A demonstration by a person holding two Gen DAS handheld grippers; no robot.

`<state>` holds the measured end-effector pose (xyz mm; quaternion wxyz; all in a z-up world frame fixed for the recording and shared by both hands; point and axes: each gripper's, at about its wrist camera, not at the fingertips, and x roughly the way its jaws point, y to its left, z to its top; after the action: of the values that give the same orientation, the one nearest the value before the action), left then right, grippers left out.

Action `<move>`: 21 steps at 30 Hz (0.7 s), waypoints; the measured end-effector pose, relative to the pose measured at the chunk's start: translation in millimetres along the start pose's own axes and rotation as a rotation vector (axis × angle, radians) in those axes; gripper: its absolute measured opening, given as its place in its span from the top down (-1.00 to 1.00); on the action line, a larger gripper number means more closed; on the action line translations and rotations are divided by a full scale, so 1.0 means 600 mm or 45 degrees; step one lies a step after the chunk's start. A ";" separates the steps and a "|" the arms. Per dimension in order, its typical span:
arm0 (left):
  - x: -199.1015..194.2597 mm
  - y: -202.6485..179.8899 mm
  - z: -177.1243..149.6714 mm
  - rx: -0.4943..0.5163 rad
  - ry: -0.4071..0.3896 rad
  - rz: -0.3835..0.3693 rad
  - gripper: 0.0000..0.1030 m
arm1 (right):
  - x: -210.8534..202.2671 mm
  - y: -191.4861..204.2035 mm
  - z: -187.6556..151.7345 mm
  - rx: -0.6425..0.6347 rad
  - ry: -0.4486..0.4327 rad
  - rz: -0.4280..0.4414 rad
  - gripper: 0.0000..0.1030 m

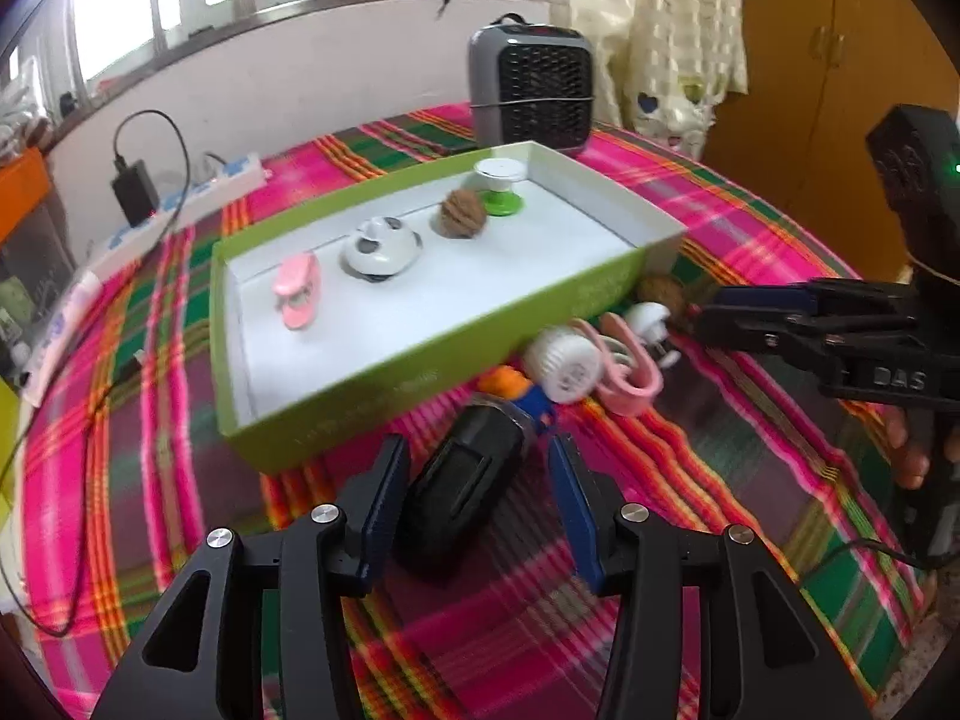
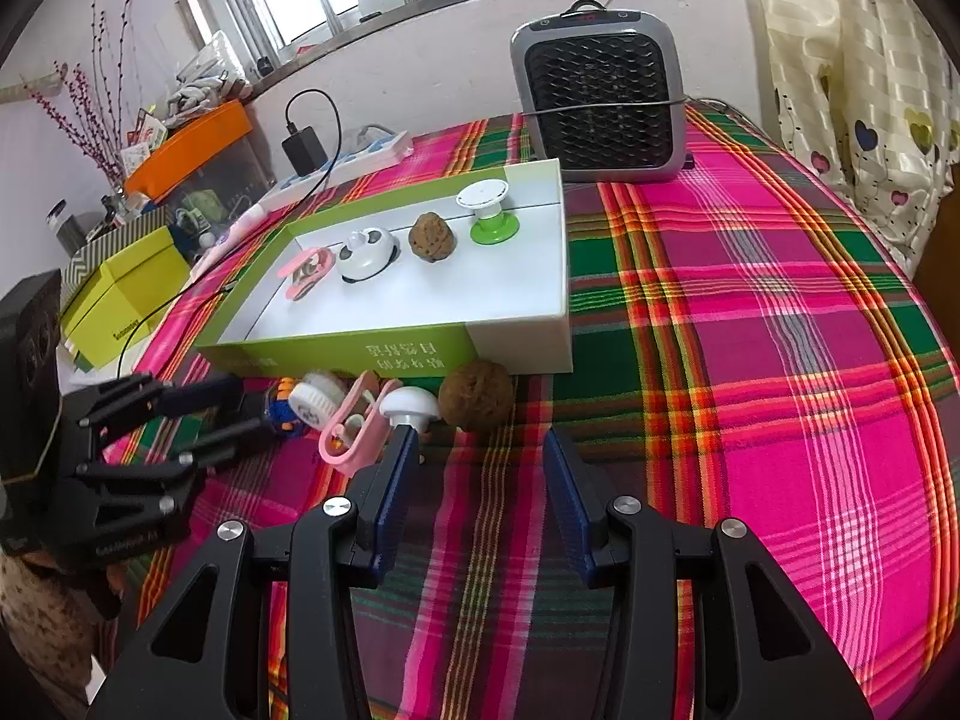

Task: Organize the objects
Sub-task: 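Close the left gripper on the black cylinder while the right approaches the walnut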

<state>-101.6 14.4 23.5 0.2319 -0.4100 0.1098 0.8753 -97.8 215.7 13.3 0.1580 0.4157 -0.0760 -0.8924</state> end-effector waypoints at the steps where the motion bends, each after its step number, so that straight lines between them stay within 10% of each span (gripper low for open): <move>1: -0.003 -0.002 -0.001 -0.001 -0.004 -0.005 0.11 | 0.000 0.000 0.000 0.001 0.000 -0.001 0.14; 21: 0.001 0.007 -0.023 -0.135 0.006 0.090 0.30 | 0.014 0.005 0.016 -0.034 0.001 -0.049 0.14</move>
<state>-94.8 5.6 14.4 0.1783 -0.4195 0.0781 0.8866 -109.6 209.9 14.5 0.1463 0.4153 -0.0561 -0.8961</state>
